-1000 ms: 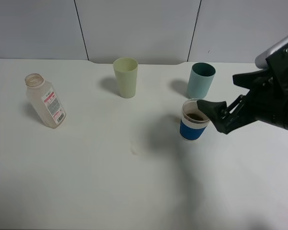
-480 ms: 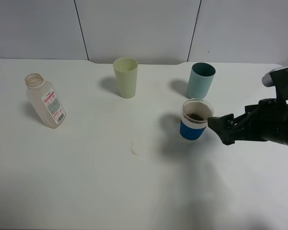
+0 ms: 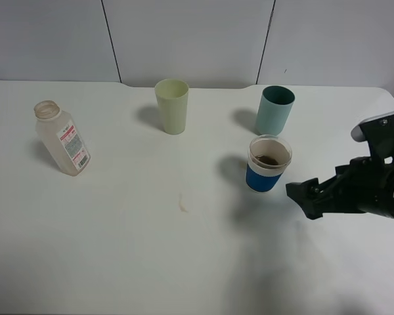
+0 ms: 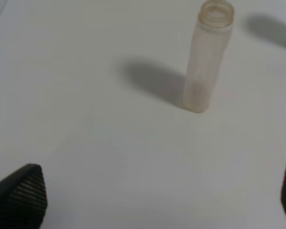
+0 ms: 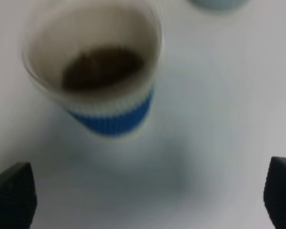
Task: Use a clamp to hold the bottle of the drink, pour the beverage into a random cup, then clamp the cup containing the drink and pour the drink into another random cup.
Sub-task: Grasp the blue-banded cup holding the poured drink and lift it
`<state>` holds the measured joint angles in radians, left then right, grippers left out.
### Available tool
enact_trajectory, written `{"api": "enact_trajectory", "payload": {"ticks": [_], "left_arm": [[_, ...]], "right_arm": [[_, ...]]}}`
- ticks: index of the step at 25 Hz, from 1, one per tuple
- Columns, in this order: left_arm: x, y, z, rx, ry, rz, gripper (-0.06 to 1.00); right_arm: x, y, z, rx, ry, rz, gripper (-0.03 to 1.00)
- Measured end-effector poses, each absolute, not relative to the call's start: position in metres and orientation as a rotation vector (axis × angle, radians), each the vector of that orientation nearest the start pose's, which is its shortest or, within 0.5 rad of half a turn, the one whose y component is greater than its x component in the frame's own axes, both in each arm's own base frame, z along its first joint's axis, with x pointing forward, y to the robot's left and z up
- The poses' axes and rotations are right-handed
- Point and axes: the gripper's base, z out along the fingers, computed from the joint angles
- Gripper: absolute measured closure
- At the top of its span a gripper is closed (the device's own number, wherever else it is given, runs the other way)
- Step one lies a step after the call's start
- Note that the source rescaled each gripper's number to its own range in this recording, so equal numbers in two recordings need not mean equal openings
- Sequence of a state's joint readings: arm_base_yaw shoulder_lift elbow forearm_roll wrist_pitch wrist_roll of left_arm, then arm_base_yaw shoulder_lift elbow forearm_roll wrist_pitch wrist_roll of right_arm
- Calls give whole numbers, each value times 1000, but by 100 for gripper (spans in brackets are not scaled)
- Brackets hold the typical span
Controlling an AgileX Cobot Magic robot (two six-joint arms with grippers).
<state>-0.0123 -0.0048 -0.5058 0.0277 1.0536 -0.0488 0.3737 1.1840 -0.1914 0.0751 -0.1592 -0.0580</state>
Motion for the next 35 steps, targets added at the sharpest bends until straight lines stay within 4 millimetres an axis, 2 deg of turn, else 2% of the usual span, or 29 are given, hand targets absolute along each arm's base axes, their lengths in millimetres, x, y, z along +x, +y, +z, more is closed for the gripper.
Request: {"api": "enact_trajectory", "payload": {"ticks": [6, 13, 22, 28, 35], "left_arm": [[-6, 2, 279, -38, 2026, -6, -5], [-6, 2, 279, -38, 2026, -6, -5], [-6, 2, 279, -38, 2026, -6, -5], [-6, 2, 279, -38, 2026, -6, -5], [-6, 2, 279, -38, 2026, -6, -5]], "right_arm": [[168, 62, 128, -436, 2337, 150, 12], [193, 76, 106, -504, 2121, 186, 12], [201, 80, 82, -557, 1985, 174, 12], [195, 82, 57, -669, 2037, 167, 17], [202, 87, 53, -704, 1993, 177, 17]]}}
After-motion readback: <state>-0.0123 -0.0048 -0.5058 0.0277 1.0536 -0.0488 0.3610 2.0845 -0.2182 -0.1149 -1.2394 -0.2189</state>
